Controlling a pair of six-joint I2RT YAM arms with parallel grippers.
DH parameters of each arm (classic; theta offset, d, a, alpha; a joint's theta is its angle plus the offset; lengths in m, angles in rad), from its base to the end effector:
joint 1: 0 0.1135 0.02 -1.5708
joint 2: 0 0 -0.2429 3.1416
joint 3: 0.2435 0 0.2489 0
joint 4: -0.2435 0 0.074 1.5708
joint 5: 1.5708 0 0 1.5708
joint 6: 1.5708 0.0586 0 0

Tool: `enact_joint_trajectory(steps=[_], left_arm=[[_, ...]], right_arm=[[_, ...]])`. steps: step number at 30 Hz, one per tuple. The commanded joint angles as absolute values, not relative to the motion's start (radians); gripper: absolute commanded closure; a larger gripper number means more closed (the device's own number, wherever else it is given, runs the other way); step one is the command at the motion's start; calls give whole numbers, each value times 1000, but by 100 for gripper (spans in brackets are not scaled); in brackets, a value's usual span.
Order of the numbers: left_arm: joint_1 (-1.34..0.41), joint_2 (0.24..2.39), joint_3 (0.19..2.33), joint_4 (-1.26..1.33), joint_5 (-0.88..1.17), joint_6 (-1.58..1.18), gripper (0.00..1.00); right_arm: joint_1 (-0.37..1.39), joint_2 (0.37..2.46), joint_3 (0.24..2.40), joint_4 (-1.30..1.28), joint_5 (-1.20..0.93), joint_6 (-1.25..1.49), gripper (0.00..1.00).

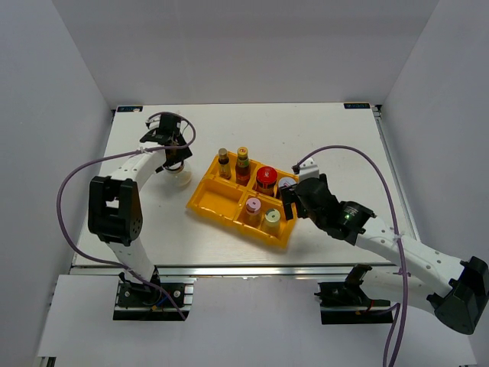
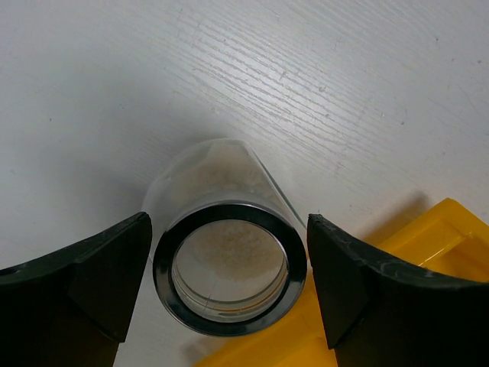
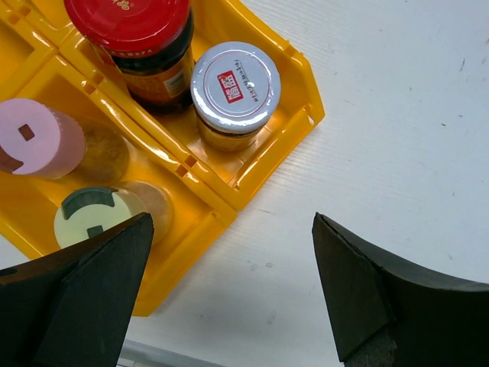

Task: Organize the condiment bottles

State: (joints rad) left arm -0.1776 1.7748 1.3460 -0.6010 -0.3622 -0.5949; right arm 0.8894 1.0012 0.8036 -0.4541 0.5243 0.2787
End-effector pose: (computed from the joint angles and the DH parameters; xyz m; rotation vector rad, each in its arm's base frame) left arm 0.3779 -0.0467 0.1951 -0.6433 2.4244 0.1632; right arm 0.1719 0.1654 0.2538 -0.3665 2.0935 0.1033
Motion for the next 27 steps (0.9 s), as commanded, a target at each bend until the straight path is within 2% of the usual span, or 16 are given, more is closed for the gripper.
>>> enact_joint_trajectory(steps=[1,6,7,8,10,11,14,15,17,18,21,27], left_arm=[[-172,1773,1391,-614,-371,-604,10],[-172,1772,1393,-612,-365,-600,23],[-172,1772,1394,-614,-365,-598,23],[-172,1772,1396,-614,-365,-595,31],[-172,1773,1397,-615,-364,-592,37],[-172,1772,1396,-614,-361,-591,43],[-172,1769,1402,-620,-354,-583,55],[-172,1764,1407,-621,-353,-578,63],[-172,1752,1410,-626,-350,-569,73],[-172,1744,1407,-623,-345,-566,84],[-172,1697,1393,-612,-338,-554,100],[-175,1551,1338,-566,-298,-525,100]], right_arm=[[882,989,802,-445,578,285,11],[879,989,799,-443,583,284,11],[879,991,798,-443,584,284,11],[877,989,798,-442,586,285,11],[877,988,796,-440,586,281,11],[876,989,796,-439,586,279,11],[874,989,796,-439,589,276,11],[874,989,796,-439,592,276,11],[873,988,796,-440,592,278,11],[873,986,796,-439,594,276,11],[871,985,795,-437,597,276,11],[873,982,795,-434,583,273,11]])
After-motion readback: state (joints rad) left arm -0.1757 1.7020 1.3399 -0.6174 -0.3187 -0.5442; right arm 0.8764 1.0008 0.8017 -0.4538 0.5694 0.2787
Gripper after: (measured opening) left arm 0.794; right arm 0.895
